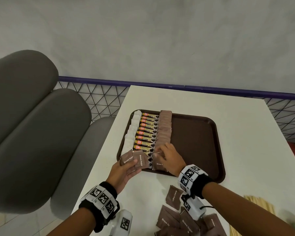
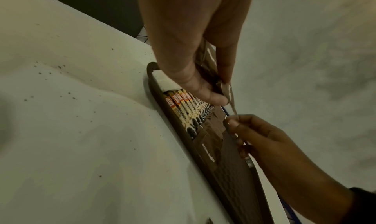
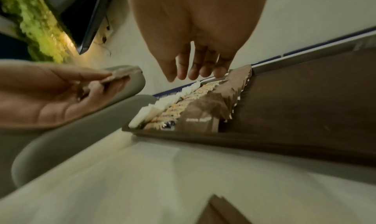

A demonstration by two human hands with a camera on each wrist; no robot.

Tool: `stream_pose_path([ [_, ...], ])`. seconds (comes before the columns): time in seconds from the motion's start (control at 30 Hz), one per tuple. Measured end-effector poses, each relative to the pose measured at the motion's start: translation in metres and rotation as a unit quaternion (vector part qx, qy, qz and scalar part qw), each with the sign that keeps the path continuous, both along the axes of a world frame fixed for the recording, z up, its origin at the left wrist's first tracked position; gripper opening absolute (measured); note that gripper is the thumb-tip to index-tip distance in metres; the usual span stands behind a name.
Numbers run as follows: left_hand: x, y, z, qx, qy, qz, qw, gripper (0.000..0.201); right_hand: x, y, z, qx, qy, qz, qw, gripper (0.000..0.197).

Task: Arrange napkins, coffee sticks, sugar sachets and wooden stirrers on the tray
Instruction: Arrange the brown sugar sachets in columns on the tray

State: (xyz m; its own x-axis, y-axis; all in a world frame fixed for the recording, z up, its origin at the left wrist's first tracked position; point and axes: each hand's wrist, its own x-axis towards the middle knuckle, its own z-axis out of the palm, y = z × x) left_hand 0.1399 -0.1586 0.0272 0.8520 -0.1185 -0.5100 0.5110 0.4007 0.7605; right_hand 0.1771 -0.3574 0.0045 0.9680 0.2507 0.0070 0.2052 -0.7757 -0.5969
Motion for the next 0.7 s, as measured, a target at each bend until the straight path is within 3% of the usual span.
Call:
stream_pose_path([
  [0.2,0.011,-0.015,0.0,0.009,-0.004,-0.01,1.0,0.033,0.007,0.004,0.011,0.174,0.052,-0.04,0.983,0.03],
  [0.47,0.026,-0.034,0.002,0.007,-0.018,-0.015,1.0,0.029,0.008,0.004,0.006,0.324,0.208,-0.036,0.922,0.032],
  [0.63,0.038,-0.047,0.003,0.021,-0.021,-0.034,0.999,0.031,0.012,-0.004,0.006,0.416,0.149,-0.094,0.892,0.009],
  [0.7,0.046,-0.051,0.004,0.026,-0.025,-0.04,0.999,0.03,0.014,-0.005,0.008,0.435,0.131,-0.108,0.884,0.015],
])
